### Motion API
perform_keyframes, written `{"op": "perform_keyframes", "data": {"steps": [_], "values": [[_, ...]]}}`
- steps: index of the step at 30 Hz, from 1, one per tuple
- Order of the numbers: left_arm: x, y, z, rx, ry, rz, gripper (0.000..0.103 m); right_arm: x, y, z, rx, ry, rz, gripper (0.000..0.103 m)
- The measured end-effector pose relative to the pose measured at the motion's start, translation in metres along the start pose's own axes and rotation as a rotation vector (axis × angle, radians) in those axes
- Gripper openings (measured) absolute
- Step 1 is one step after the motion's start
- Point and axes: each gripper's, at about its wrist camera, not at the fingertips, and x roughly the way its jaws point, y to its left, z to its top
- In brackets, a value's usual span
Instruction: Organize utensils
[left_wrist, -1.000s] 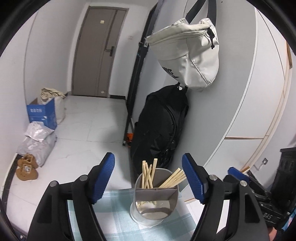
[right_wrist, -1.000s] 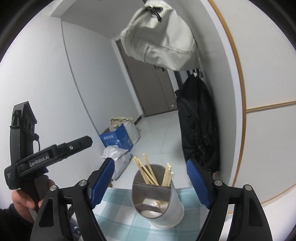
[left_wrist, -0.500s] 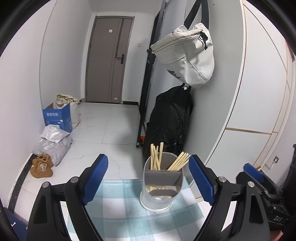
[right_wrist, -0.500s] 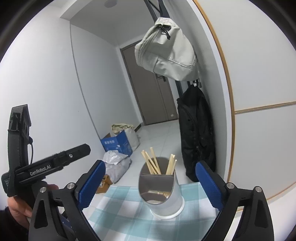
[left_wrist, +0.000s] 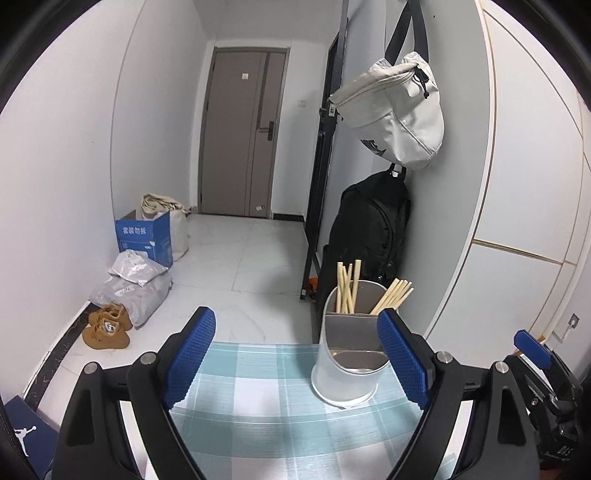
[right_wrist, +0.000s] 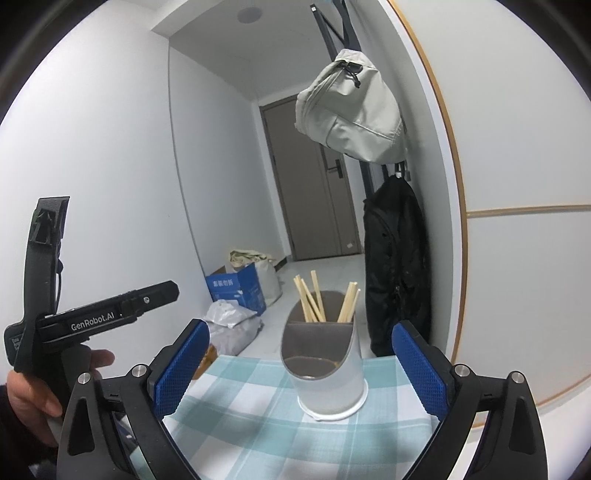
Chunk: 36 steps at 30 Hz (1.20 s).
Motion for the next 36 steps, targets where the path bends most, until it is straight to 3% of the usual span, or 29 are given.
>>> {"op": "perform_keyframes", "data": {"steps": [10, 13, 25, 36], "values": [[0.006, 0.002, -0.041, 0.035, -0.041, 0.032, 0.086, -0.007, 0.002, -0.04, -0.033, -0.042, -0.02, 0.1], [0.01, 0.003, -0.046, 0.022, -0.027, 0.032, 0.086, -0.005, 0.011, -0.046, -0.093, -0.031, -0.015, 0.1], [0.015, 0.008, -0.054, 0.013, -0.011, 0.079, 0.086, -0.001, 0.012, -0.052, -0.095, -0.007, -0.003, 0.1], [0.016, 0.005, -0.058, 0.009, -0.005, 0.073, 0.086, -0.001, 0.008, -0.053, -0.078, -0.007, -0.012, 0.1]]}}
